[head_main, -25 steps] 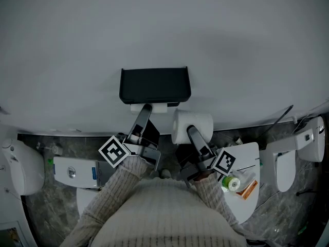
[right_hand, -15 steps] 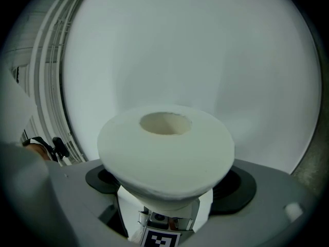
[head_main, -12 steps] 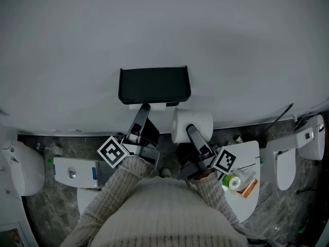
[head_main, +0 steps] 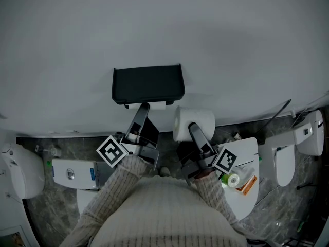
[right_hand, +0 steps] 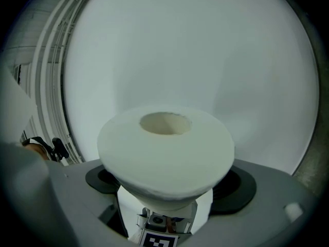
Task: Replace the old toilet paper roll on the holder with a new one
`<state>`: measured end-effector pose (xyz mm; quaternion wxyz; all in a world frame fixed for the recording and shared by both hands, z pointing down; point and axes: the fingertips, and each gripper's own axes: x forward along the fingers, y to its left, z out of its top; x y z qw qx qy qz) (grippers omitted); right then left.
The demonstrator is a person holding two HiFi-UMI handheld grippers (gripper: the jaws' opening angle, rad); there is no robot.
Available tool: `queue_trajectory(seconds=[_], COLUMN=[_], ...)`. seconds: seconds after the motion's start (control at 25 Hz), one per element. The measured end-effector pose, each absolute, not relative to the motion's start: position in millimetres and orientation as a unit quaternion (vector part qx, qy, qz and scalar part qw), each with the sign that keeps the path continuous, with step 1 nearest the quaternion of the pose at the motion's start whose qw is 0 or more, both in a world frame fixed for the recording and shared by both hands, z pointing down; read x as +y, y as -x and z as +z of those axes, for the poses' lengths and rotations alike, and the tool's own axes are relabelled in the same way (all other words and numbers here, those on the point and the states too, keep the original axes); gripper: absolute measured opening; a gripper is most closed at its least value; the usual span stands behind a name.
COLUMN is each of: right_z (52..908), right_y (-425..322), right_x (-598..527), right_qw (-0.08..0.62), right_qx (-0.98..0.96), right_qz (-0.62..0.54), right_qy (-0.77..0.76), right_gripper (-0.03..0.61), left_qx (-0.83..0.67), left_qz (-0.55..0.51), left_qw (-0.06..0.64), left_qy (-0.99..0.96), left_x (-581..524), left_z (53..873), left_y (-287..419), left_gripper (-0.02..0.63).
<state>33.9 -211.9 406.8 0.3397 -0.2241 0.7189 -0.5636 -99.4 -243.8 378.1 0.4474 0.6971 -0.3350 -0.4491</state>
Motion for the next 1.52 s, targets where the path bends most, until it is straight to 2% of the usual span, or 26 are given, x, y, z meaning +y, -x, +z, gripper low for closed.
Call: queue_trajectory(seconds=[1.52], right_z=[399], right_y=[-142], right_x=[-189], right_qw=[0.416], right_qx=[0.677], right_qz=[-0.508], right_qy=[0.332], right_gripper=[0.5], left_qx=[-0.204], left_qz=[-0.355], left_qw=[0.524], left_qy=[-0.747], left_x=[-253], left_z=[380], left_y=[-40], left_gripper=[0.161])
